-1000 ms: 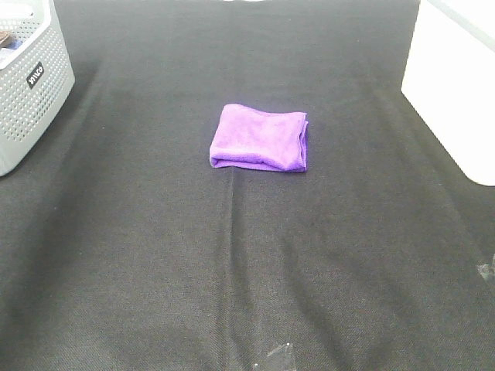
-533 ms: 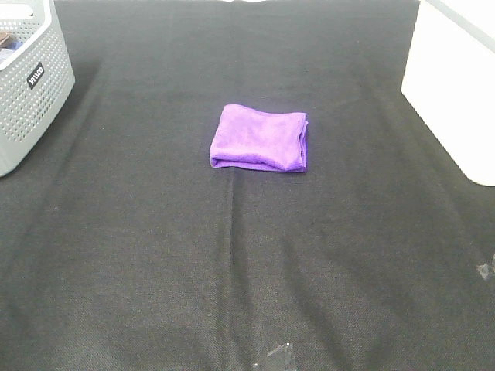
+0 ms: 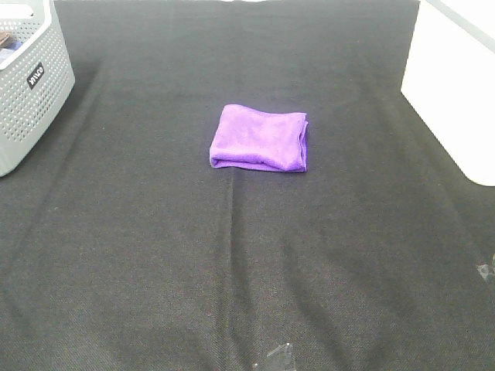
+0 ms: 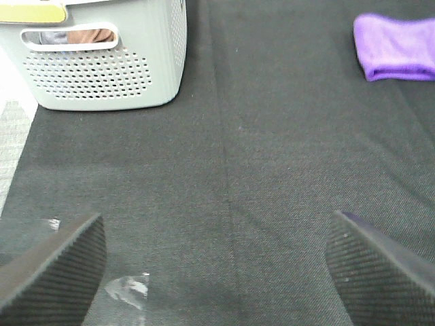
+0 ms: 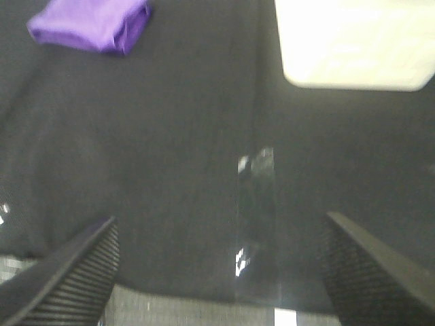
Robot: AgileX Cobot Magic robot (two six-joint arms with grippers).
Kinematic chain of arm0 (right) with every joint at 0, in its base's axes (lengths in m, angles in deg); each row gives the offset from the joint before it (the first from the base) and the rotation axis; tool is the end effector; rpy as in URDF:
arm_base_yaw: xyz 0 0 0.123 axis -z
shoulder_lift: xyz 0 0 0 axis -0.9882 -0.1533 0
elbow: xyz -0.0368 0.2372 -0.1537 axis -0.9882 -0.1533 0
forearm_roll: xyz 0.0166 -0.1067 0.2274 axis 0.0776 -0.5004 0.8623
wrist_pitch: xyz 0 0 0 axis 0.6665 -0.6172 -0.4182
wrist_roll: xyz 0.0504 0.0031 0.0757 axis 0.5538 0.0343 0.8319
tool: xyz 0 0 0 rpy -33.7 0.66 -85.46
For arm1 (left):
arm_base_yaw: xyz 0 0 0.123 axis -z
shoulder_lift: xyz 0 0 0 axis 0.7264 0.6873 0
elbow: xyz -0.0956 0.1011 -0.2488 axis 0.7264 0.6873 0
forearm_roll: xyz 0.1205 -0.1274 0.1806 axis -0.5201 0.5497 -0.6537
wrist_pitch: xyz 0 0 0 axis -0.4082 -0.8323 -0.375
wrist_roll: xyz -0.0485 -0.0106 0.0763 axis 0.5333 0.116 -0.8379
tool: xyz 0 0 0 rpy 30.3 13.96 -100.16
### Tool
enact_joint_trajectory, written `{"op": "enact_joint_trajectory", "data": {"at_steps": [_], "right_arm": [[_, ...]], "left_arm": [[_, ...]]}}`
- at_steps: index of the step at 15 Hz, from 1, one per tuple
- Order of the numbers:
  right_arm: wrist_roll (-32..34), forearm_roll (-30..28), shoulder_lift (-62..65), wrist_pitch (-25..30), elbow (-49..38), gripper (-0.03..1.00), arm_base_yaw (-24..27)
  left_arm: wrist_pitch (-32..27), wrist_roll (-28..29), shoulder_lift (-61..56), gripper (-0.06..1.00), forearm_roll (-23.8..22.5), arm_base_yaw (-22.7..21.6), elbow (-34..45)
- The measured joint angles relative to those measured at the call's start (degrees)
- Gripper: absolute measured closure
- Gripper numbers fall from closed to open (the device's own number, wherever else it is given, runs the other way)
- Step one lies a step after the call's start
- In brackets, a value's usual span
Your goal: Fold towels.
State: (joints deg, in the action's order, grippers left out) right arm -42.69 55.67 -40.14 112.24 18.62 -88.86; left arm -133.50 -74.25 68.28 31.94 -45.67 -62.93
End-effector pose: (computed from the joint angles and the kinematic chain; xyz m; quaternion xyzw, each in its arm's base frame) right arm -0.0215 -0.0028 0.2837 -0.0618 0.8732 0.0307 0.4824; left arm -0.0106 -0.0030 0.2815 0.0189 0.8548 -0.0171 0.5184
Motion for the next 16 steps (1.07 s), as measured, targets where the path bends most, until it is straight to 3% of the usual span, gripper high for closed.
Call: {"op": "enact_joint_trajectory", "data": {"at_steps": [2, 5, 10, 12, 16], "right_arm": [[0.0, 0.0, 0.0, -0.29, -3.84, 0.2, 0.0], [-0.06, -0.34, 0.0, -5.9, -6.3, 0.2, 0.0], [-0.11, 0.0, 0.0, -6.47, -6.76, 0.2, 0.0], [-0.23, 0.0, 0.0, -6.47, -6.76, 0.2, 2.29], [-0.29, 0.0, 0.0, -6.53, -6.76, 0.2, 3.84]], "left_arm": [[0.17, 0.0, 0.0, 0.11, 0.29, 0.0, 0.52], [0.34, 0.06, 0.0, 0.11, 0.74, 0.0, 0.52], [0.34, 0.06, 0.0, 0.11, 1.03, -0.86, 0.52], [0.4, 0.06, 0.0, 0.11, 1.2, -3.04, 0.52], [0.4, 0.06, 0.0, 0.11, 1.2, -3.32, 0.52]]}}
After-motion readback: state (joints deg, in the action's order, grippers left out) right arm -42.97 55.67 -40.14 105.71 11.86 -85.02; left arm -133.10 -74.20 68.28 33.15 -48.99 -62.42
